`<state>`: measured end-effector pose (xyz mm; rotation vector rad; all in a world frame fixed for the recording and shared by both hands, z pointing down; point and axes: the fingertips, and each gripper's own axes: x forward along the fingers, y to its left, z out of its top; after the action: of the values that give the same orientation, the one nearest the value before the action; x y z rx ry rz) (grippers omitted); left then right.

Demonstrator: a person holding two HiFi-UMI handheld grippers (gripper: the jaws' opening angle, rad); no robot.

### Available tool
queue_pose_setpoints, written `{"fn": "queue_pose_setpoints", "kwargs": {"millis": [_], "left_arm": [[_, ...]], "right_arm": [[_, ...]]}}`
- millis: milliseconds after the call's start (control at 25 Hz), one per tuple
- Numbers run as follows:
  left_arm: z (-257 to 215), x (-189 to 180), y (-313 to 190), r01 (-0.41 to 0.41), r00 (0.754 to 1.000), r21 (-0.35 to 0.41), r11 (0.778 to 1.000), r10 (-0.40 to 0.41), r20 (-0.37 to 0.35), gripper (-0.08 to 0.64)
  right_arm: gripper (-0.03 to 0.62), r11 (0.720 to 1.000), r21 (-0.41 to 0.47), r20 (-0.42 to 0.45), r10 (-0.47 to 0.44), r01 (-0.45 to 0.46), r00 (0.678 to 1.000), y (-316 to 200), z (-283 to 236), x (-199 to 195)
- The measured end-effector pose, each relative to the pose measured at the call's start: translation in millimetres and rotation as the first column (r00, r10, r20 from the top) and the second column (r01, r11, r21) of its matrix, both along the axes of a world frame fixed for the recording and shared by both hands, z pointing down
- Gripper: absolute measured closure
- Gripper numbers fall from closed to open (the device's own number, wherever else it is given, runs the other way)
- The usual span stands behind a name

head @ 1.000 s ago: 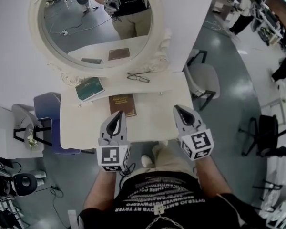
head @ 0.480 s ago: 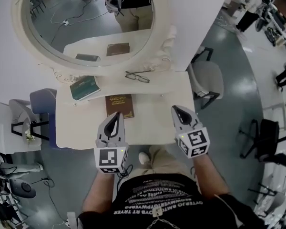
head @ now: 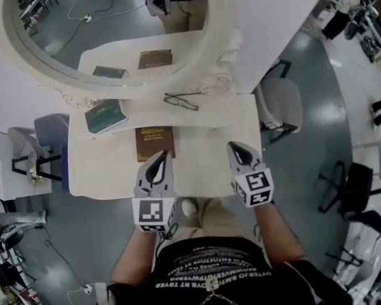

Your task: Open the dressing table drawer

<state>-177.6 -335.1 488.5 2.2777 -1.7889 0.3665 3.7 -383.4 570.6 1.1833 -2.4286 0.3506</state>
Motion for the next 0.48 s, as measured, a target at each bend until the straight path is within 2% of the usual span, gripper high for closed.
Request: {"fn": "queue_pose_setpoints", "kwargs": {"millis": [200, 320, 480], "left_arm": [[15.0, 7.4, -8.6, -0.028, 0.999, -0.023, 0.999, 0.029, 0.030, 0.558], [22.2, 9.9, -10.8, -0.019, 1.000, -0.039, 0.999, 0.020, 0.018, 0.558], [32.7, 5.7, -11.6, -0.013, 0.999, -0.067, 0.998, 0.015, 0.037, 0.558]], "right_arm": [[0.600, 0.999, -0.052, -0.046, 0.014, -0.017, 0.999, -15.2, 32.1, -3.9], [0.600, 0.995, -0.092, -0.068, 0.024, -0.030, 0.997, -25.0, 58.5, -3.5], [0.600, 0.991, -0.126, -0.089, 0.029, -0.040, 0.996, -35.1, 85.4, -4.8]]}}
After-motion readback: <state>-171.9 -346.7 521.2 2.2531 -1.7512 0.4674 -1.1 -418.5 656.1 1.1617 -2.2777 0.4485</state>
